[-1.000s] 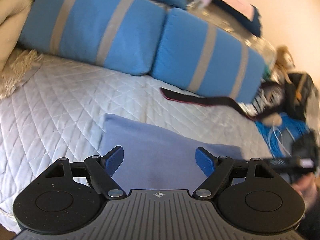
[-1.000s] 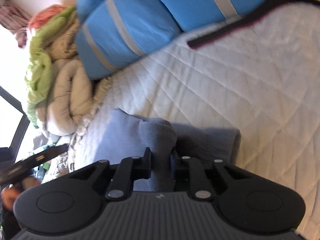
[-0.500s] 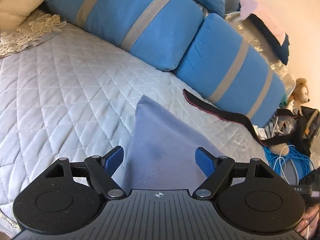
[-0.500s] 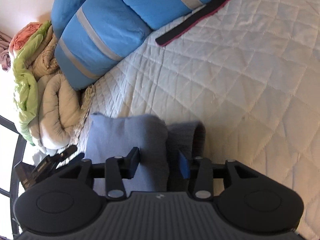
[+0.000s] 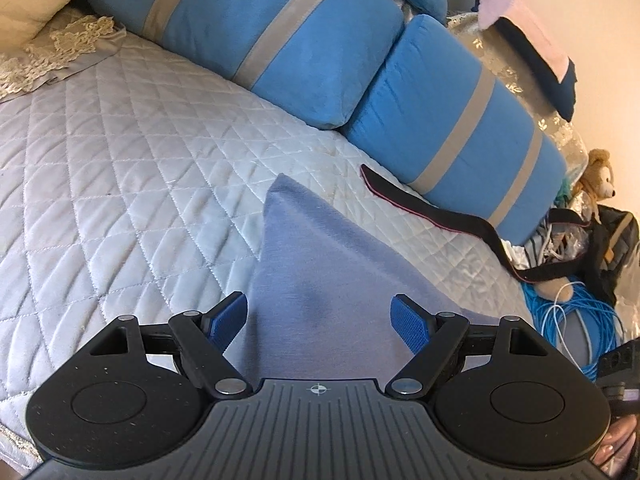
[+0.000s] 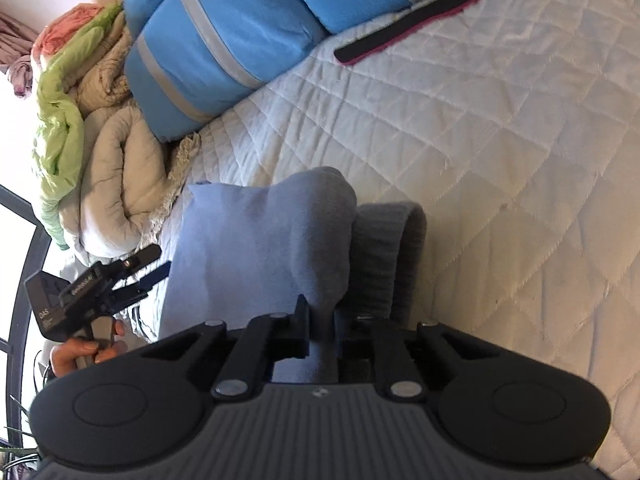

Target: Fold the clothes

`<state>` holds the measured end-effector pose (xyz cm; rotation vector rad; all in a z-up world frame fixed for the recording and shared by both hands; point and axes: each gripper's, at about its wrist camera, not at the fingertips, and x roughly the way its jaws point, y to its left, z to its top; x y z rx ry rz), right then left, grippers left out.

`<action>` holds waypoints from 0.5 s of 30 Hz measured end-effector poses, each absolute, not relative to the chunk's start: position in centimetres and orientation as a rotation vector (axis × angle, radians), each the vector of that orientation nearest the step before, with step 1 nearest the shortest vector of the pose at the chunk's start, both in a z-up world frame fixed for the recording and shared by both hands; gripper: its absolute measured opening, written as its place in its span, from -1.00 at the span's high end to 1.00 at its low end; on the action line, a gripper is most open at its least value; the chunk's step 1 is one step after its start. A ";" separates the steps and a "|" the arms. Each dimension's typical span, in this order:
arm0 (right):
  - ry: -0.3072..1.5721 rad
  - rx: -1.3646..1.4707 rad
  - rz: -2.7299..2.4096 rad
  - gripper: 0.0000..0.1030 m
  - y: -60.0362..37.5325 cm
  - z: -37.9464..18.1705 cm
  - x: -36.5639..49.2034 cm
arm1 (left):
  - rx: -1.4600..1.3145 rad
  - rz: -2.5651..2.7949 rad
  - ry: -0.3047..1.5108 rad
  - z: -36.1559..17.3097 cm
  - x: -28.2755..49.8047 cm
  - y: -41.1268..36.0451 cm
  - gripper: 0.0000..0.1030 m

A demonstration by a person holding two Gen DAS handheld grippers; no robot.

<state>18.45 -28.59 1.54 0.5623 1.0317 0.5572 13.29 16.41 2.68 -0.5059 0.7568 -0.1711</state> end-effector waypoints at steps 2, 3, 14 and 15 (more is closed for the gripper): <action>1.028 0.575 0.551 0.77 -28.9 1.6 18.6 | -0.519 -0.168 0.759 2.6 13.2 16.7 -0.52; 1.036 0.573 0.547 0.71 -28.8 1.5 18.7 | -0.525 -0.168 0.762 2.5 13.3 16.8 -0.52; 0.918 0.627 0.480 -0.25 -29.8 2.8 20.0 | -0.509 -0.190 0.781 2.5 13.7 16.0 -0.52; 0.917 0.621 0.469 -0.19 -29.6 2.8 20.4 | -0.508 -0.190 0.781 2.5 13.8 15.9 -0.52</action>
